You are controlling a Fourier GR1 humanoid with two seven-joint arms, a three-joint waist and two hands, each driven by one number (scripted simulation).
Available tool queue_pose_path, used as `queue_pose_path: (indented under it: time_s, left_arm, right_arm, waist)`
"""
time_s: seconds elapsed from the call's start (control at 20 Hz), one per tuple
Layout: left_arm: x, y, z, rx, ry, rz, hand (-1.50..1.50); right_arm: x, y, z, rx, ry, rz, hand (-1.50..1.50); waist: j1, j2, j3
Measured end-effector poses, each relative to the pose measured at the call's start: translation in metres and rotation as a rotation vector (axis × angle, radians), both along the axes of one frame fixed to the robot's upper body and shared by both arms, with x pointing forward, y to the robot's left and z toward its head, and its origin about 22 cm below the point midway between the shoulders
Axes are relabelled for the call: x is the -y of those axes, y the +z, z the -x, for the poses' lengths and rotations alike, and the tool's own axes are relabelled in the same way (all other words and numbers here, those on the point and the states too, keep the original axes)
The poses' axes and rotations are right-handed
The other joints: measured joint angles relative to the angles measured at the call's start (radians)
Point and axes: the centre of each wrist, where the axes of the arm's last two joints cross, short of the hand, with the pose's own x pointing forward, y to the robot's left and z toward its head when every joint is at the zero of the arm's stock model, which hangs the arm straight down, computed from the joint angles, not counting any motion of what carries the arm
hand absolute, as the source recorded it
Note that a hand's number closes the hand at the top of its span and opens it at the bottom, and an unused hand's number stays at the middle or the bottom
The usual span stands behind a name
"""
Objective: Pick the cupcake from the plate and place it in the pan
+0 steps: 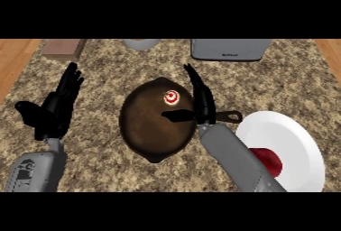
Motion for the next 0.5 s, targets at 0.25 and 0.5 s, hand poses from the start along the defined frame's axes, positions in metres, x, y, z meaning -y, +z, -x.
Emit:
queue_pose_path:
  time_s: [0.25,0.5]
  left_arm:
    - [-0.013,-0.007,0.007,-0.007,0.033,0.001,0.00]
    - [-0.016,-0.004,0.006,-0.014,0.051,-0.001,0.00]
  right_arm:
    - [0.016,-0.008,0.036,-0.010,0.101,-0.156,-1.50]
    - [0.048,-0.001,0.087,0.013,0.183,-0.222,-1.50]
  waist:
    - [-0.033,-0.009,-0.001]
    - [-0.051,-0.013,-0.002]
